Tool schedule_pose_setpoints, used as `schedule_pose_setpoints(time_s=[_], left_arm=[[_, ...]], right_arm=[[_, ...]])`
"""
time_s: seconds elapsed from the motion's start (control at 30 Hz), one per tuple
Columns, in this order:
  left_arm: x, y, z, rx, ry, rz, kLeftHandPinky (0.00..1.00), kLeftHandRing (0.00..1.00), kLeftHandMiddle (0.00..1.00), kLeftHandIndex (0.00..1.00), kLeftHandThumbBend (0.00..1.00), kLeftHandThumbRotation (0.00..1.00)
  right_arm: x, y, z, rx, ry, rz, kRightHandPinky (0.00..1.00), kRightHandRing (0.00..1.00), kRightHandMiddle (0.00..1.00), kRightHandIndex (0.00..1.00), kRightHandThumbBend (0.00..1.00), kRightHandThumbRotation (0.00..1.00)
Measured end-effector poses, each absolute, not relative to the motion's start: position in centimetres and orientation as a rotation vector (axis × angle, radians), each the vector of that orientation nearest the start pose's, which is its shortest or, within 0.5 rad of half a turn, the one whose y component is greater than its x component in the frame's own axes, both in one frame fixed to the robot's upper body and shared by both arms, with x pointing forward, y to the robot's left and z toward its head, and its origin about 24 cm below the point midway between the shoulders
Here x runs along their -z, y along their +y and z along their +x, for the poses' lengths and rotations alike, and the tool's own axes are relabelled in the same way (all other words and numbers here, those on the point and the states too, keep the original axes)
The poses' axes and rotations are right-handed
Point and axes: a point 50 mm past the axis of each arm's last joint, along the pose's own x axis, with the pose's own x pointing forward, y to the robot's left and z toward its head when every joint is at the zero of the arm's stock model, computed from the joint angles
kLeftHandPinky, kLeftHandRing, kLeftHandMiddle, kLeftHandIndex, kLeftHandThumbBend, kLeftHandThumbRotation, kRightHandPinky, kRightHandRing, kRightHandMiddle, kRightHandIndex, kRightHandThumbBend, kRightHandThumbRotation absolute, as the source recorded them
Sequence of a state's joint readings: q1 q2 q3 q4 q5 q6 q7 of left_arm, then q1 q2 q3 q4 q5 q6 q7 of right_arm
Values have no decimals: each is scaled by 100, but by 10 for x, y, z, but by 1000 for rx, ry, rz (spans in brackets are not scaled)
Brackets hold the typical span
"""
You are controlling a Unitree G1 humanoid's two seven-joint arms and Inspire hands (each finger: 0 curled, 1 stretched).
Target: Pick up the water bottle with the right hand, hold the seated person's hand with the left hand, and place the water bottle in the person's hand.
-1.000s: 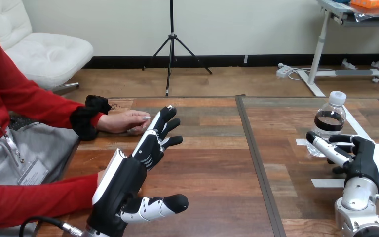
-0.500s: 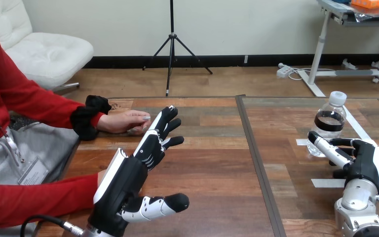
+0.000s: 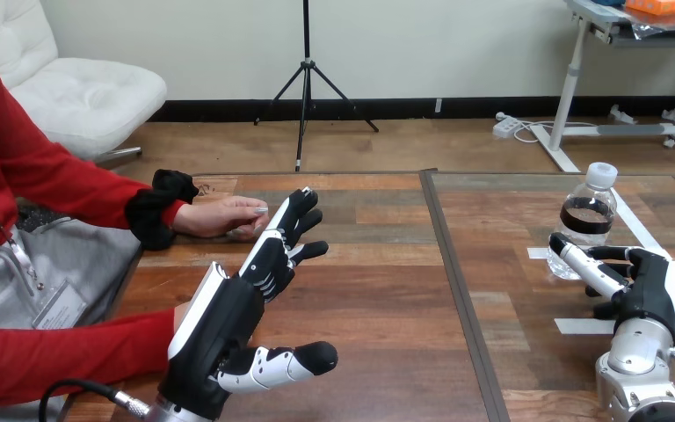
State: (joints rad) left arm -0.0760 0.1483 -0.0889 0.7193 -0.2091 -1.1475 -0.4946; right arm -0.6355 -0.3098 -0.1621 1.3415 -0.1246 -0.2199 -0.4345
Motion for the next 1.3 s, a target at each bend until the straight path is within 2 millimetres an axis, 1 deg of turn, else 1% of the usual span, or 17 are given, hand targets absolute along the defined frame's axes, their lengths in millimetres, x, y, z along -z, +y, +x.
schedule_pose_setpoints(time_s=[0.27,0.37,0.47,0.53,0.77,0.83,1.07,1.13,1.3], left_arm=[[-9,156,220,451,-495,111,87,96,100,99,100,60],[-9,157,221,446,-497,109,86,96,100,99,100,61],[-9,157,221,443,-497,110,86,96,100,99,100,62],[-9,157,221,441,-496,111,86,96,100,99,100,62],[-8,159,221,435,-491,110,86,96,100,99,100,62],[-8,159,221,435,-489,110,86,96,100,99,100,62],[-7,160,221,436,-485,112,86,96,100,99,100,62],[-7,160,221,438,-485,112,86,96,100,99,100,62],[-7,160,221,441,-485,112,86,96,100,99,100,62]], right_arm=[[16,-266,310,572,412,-386,35,50,57,56,100,45],[16,-266,310,572,419,-388,37,53,60,59,100,45],[17,-266,310,572,427,-390,41,57,62,62,100,44],[17,-266,310,572,427,-390,45,61,66,66,100,43],[16,-266,310,573,427,-390,57,71,74,75,100,43],[16,-266,310,572,428,-392,62,76,79,80,100,45],[16,-266,311,563,435,-414,71,84,87,90,100,48],[16,-266,311,561,435,-417,76,89,92,94,100,49],[15,-266,311,557,434,-412,86,96,97,98,100,48]])
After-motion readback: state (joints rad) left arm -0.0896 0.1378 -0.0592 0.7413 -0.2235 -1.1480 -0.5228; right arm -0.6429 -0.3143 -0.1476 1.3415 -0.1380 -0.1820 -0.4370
